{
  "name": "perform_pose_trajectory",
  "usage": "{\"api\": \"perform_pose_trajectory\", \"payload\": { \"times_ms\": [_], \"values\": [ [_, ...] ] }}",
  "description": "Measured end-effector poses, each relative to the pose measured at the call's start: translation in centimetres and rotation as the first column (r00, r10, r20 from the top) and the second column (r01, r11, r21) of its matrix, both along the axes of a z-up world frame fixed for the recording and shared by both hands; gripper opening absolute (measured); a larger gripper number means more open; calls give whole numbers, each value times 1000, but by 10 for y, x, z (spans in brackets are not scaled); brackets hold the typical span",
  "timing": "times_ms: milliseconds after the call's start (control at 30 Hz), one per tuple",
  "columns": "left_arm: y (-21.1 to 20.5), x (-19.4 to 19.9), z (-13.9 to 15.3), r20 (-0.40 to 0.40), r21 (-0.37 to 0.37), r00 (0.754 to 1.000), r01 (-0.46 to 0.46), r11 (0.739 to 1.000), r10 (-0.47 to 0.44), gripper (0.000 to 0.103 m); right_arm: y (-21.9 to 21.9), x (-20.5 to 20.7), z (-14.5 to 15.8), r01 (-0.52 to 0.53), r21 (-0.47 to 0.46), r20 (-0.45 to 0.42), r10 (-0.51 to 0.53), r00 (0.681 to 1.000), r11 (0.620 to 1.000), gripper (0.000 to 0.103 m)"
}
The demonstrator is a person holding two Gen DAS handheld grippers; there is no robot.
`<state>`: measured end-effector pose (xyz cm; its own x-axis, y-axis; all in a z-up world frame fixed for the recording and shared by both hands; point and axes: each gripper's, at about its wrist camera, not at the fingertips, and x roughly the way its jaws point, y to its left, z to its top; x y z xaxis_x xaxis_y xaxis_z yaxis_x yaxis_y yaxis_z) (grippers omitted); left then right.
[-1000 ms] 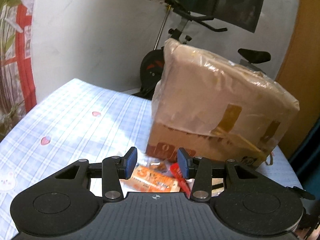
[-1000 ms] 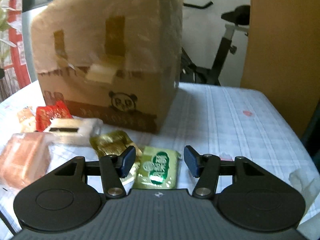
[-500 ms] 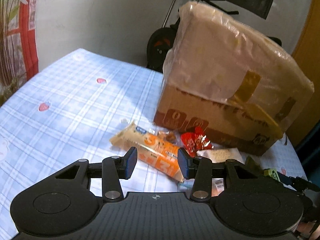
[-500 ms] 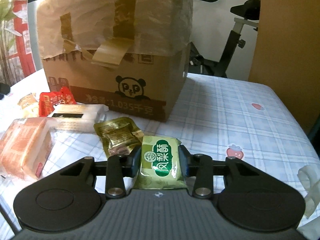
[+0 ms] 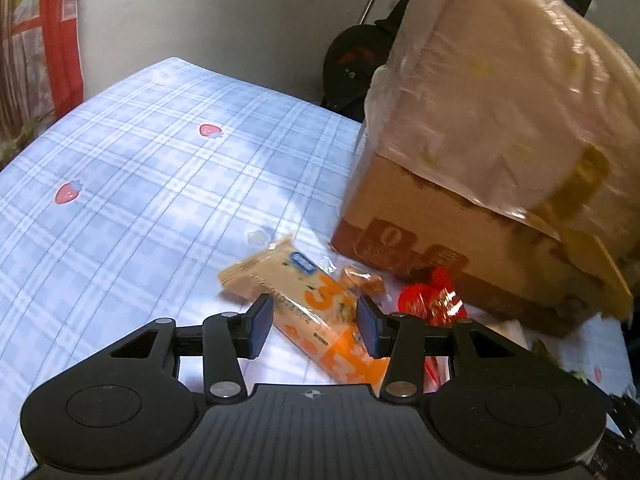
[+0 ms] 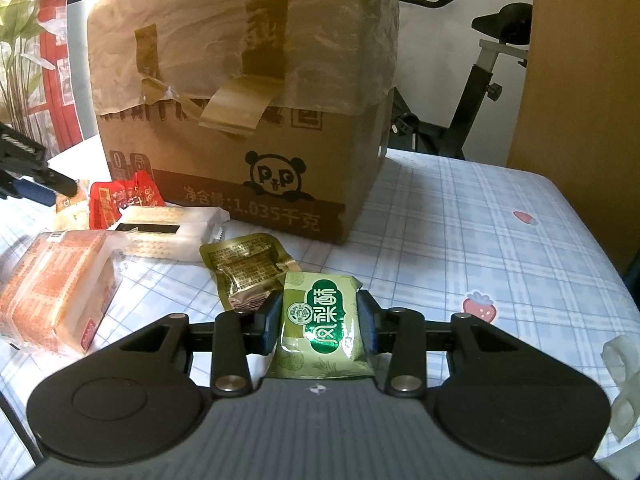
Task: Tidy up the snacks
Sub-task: 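Grasp the orange snack bar with the left tool while the right tool grasps the green packet, then carry both packets over the lined box and open both tools to drop them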
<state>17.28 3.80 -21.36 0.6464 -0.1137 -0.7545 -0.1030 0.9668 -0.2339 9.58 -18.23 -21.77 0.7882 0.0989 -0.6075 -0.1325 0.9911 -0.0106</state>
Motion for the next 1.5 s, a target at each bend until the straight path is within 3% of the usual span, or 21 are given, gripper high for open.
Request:
{"api": "perform_pose_trajectory", "payload": {
  "times_ms": [167, 333, 433, 567, 733, 1100, 1300, 1500],
  "values": [
    [-2, 21, -3, -1, 32, 1000, -1, 999, 1, 51, 0, 0, 0, 1, 2, 0, -1, 1000, 1000, 41],
    [-13, 30, -14, -31, 111, 999, 23, 994, -20, 51, -1, 0, 0, 0, 2, 0, 0, 1000, 1000, 41],
    [-20, 23, -18, -10, 164, 999, 46, 985, -45, 52, 0, 0, 0, 1, 4, 0, -1, 1000, 1000, 41],
    [-15, 10, -17, 0, 133, 999, 49, 990, -50, 42, -1, 1, 0, 1, 7, 0, -1, 1000, 1000, 41],
    [-6, -16, -17, 2, 118, 994, 110, 987, -111, 41, -1, 0, 0, 4, 12, 2, -4, 1000, 1000, 41],
    [6, -55, -9, 29, 123, 992, 115, 986, -119, 39, -4, -1, 1, 2, 28, 0, -2, 1000, 1000, 41],
    [9, -71, 7, 76, 120, 987, 130, 984, -140, 39, -3, -2, 4, 16, 27, -8, -15, 1000, 1000, 41],
    [9, -81, 40, 176, 125, 969, 152, 980, -173, 39, 4, -19, 25, 10, 47, 62, -13, 998, 999, 41]
  ]
}}
